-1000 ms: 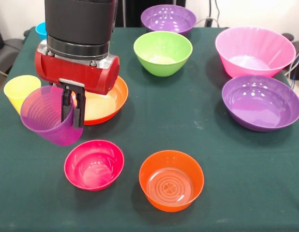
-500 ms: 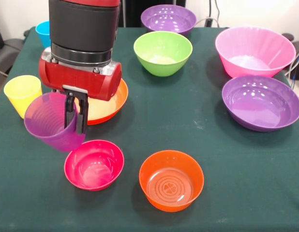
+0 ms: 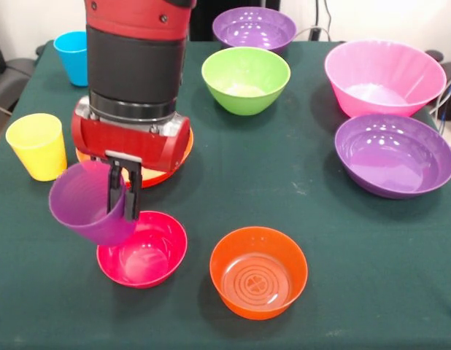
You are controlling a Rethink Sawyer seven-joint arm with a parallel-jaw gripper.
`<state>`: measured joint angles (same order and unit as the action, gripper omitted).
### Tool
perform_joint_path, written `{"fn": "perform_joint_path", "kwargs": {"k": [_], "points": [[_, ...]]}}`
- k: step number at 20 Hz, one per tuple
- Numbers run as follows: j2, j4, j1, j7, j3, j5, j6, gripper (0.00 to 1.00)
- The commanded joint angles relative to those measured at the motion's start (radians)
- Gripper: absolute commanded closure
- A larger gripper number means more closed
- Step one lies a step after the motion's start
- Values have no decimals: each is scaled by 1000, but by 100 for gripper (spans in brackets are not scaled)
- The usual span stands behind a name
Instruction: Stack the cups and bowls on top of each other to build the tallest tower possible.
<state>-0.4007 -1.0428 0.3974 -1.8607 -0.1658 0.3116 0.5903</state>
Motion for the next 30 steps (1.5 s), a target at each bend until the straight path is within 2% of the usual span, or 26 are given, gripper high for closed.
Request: {"fn": "perform_joint_path", "kwargs": {"k": [1, 17, 30], "points": [[70, -85, -32, 156, -59, 121, -48, 100], [97, -86, -66, 55, -22, 152, -113, 100], [117, -62, -53, 86, -35, 154, -122, 100]]}}
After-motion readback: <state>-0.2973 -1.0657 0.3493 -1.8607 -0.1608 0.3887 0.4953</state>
